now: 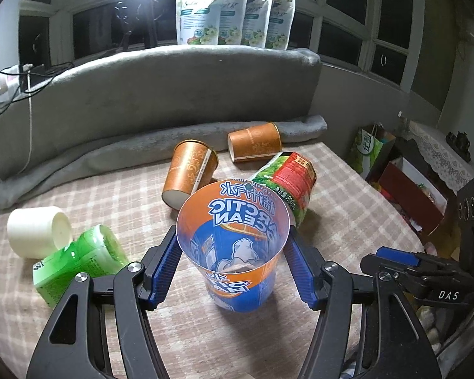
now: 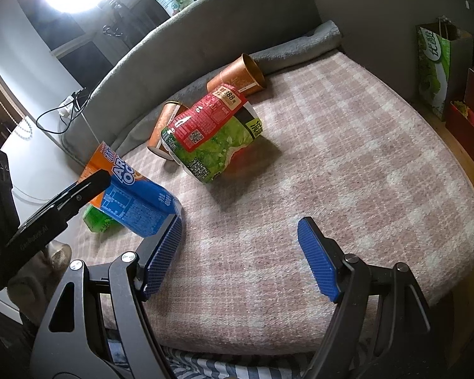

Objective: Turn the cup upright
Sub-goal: 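Lift the bottle with the left gripper and rotate it to stand vertical, then lower the vertical bottle onto the table and open the left gripper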

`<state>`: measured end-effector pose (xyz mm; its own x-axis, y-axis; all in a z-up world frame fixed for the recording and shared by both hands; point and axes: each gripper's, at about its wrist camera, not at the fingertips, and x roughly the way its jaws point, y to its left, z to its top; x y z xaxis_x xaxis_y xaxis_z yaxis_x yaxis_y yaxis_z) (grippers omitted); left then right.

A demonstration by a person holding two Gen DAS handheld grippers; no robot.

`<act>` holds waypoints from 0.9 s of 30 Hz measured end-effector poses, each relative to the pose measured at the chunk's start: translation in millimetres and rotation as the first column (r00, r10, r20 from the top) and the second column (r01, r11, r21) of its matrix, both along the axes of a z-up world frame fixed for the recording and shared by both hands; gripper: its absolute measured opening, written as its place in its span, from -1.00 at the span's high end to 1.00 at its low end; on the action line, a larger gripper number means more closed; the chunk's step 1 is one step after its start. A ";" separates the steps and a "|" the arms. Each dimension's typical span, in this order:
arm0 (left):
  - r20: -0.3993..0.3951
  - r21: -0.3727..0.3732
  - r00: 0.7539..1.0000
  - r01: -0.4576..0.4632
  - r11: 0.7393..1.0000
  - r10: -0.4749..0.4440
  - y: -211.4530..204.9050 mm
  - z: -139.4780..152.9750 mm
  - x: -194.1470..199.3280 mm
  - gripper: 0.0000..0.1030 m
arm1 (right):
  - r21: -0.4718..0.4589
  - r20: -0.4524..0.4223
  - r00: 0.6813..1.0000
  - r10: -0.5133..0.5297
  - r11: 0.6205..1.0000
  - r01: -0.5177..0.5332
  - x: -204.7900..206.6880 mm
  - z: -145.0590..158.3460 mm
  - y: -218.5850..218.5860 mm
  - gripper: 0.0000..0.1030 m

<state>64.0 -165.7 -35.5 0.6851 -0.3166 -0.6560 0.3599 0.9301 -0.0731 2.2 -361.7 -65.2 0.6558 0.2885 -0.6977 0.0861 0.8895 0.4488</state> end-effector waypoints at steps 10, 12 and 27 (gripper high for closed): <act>-0.036 -0.054 0.999 0.023 0.998 -0.025 -4.7 -2.4 4.7 -0.24 | -0.002 0.006 1.000 -0.004 1.000 0.004 -2.1 2.7 -0.2 -0.52; -0.038 -0.060 0.999 0.023 0.998 -0.025 -6.2 -3.0 5.2 -0.24 | -0.001 0.007 1.000 -0.005 1.000 0.005 -2.7 3.3 -0.9 -0.53; -0.094 -0.101 0.994 0.051 0.994 -0.060 -1.9 -7.0 6.8 -0.53 | -0.009 0.019 1.000 -0.005 1.000 0.005 -1.2 6.6 -3.1 -0.52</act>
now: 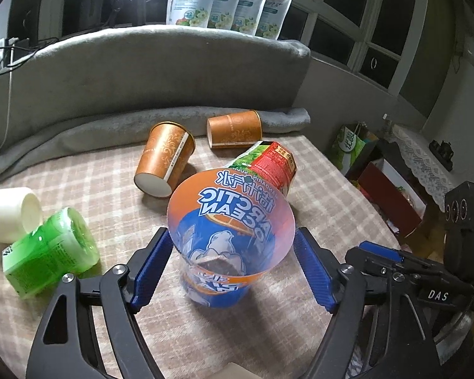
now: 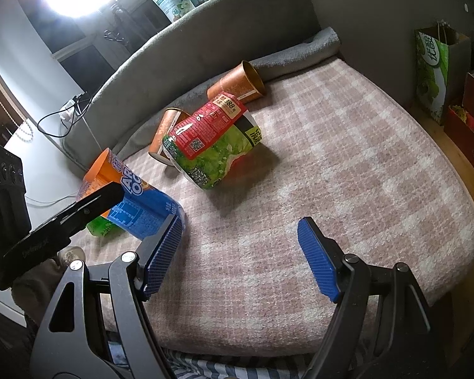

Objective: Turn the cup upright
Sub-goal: 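Lower the vertical bottle onto the table and open the left gripper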

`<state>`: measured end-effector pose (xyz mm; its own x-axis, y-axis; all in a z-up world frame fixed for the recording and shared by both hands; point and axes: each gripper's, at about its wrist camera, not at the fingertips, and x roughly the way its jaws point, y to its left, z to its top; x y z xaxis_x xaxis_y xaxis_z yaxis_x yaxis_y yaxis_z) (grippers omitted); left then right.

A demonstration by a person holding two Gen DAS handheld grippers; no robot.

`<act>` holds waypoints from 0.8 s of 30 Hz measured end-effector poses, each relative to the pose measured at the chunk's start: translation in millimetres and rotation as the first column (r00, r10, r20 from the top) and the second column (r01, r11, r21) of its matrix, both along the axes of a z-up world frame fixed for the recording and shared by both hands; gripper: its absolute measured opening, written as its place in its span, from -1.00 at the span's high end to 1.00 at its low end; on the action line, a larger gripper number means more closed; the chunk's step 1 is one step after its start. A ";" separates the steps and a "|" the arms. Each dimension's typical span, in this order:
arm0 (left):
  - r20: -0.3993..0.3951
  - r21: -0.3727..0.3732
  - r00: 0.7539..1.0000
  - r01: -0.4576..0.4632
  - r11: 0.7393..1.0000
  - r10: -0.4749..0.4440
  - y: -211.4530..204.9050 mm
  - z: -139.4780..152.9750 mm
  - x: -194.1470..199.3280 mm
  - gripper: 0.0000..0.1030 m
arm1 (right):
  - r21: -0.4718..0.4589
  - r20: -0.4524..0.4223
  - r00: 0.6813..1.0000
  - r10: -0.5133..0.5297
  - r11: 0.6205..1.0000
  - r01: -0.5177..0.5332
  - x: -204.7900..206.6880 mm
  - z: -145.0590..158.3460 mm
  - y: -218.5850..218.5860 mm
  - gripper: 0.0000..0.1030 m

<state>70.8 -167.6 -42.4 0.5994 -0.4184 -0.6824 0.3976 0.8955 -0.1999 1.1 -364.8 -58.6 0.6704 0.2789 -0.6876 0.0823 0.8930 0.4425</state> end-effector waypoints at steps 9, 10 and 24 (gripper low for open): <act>0.041 -0.017 0.999 -0.007 1.000 0.008 20.1 12.8 -18.3 -0.56 | -0.046 0.034 0.999 0.008 0.999 -0.007 0.3 13.7 10.5 -0.53; 0.046 -0.019 0.999 -0.011 1.000 0.012 22.8 14.0 -20.2 -0.56 | -0.057 0.038 0.999 0.011 0.998 -0.009 0.4 15.5 13.2 -0.53; 0.174 -0.029 0.971 -0.159 0.987 0.162 69.9 28.9 -44.5 -0.57 | -0.235 0.160 0.986 0.049 0.972 -0.011 -3.6 43.0 50.7 -0.70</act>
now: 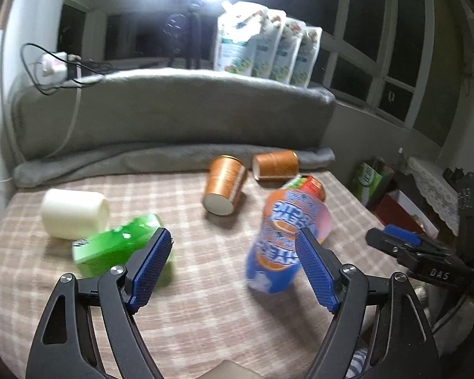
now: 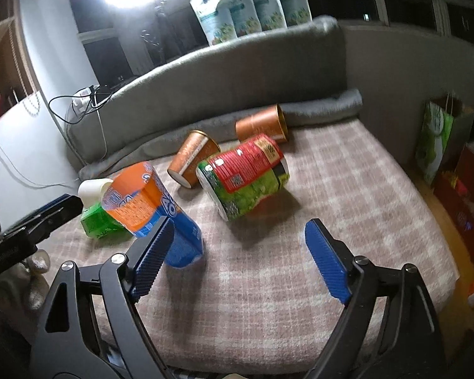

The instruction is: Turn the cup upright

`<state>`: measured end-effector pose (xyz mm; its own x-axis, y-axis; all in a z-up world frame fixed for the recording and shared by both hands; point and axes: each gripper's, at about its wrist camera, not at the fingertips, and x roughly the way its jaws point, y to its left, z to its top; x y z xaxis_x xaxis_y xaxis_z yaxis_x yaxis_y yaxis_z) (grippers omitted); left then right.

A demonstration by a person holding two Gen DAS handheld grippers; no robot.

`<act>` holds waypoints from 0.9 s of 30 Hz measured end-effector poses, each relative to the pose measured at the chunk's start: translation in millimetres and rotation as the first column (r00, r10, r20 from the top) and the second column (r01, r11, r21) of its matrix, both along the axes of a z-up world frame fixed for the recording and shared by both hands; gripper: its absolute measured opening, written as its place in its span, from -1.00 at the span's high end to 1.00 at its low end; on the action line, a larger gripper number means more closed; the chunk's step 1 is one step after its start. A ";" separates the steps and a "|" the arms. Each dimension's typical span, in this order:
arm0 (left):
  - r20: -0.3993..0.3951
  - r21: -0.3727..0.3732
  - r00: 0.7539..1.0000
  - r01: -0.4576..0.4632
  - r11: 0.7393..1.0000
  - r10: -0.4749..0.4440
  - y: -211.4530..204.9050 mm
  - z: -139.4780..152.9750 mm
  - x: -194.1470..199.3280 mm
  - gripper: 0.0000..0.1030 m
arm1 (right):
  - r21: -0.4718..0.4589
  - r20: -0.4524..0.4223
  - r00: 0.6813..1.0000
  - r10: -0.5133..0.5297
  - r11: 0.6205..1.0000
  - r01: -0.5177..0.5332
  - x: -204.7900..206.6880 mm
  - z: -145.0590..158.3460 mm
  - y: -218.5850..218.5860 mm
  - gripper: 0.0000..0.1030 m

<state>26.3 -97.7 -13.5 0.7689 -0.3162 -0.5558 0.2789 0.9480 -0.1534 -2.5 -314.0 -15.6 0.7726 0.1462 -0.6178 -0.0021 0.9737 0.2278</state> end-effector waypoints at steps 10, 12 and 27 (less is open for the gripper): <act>0.085 0.000 0.991 -0.105 0.994 0.105 18.4 6.0 -10.6 -0.58 | -0.137 0.151 0.989 0.012 0.990 0.009 -11.8 19.1 23.5 -0.91; 0.089 -0.009 0.989 -0.119 0.993 0.120 22.0 6.5 -11.7 -0.58 | -0.151 0.166 0.986 0.018 0.988 0.008 -12.5 21.4 26.5 -0.91; 0.126 -0.002 0.978 -0.167 0.986 0.166 24.9 10.1 -18.1 -0.81 | -0.142 0.200 0.980 -0.013 0.989 0.042 -18.2 21.0 26.3 -1.00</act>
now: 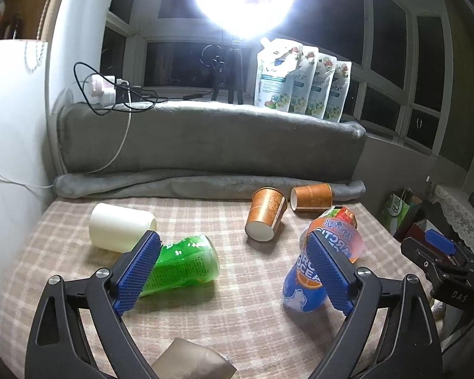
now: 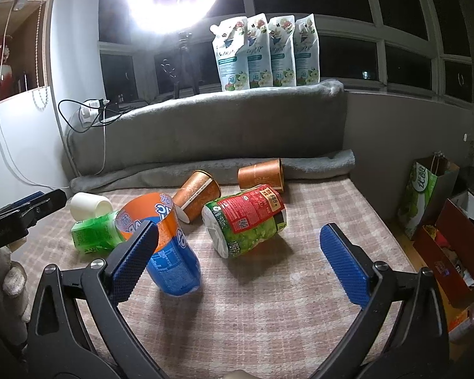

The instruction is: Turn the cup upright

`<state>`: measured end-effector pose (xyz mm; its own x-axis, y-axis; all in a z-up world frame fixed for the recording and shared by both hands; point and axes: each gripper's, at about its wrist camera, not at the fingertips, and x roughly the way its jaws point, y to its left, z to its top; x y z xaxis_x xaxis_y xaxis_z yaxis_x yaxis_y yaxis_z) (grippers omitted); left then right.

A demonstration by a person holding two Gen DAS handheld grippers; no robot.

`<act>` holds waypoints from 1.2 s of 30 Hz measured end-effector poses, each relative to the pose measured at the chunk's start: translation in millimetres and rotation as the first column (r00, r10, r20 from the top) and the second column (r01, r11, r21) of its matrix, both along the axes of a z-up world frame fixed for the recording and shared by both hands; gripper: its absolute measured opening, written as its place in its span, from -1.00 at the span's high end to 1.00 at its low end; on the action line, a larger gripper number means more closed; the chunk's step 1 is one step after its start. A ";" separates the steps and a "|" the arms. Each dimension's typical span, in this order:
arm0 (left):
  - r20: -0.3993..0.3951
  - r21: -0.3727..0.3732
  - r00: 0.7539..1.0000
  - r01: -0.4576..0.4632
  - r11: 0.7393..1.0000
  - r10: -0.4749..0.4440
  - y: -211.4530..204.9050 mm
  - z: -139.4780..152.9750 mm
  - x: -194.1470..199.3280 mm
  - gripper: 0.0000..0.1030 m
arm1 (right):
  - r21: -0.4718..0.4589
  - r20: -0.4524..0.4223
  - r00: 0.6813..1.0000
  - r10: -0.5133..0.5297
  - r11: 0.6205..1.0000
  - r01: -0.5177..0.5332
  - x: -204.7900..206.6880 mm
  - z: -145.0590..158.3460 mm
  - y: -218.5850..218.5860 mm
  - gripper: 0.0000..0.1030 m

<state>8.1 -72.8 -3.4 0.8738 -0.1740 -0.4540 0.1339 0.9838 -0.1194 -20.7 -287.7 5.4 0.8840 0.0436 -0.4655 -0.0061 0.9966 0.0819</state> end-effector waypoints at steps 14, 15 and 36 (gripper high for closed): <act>0.003 0.015 1.000 -0.005 1.000 0.005 -3.6 -1.1 0.3 -0.81 | 0.011 -0.009 1.000 -0.008 1.000 0.008 2.6 -3.8 -3.7 -1.00; 0.003 0.013 1.000 -0.006 1.000 0.006 -3.7 -1.1 0.3 -0.81 | 0.011 -0.010 1.000 -0.008 1.000 0.008 2.6 -4.0 -3.7 -1.00; 0.012 0.013 1.000 -0.007 1.000 0.007 -3.1 -3.5 0.7 -0.81 | 0.009 -0.032 0.999 0.008 1.000 -0.008 9.0 -9.7 1.6 -1.00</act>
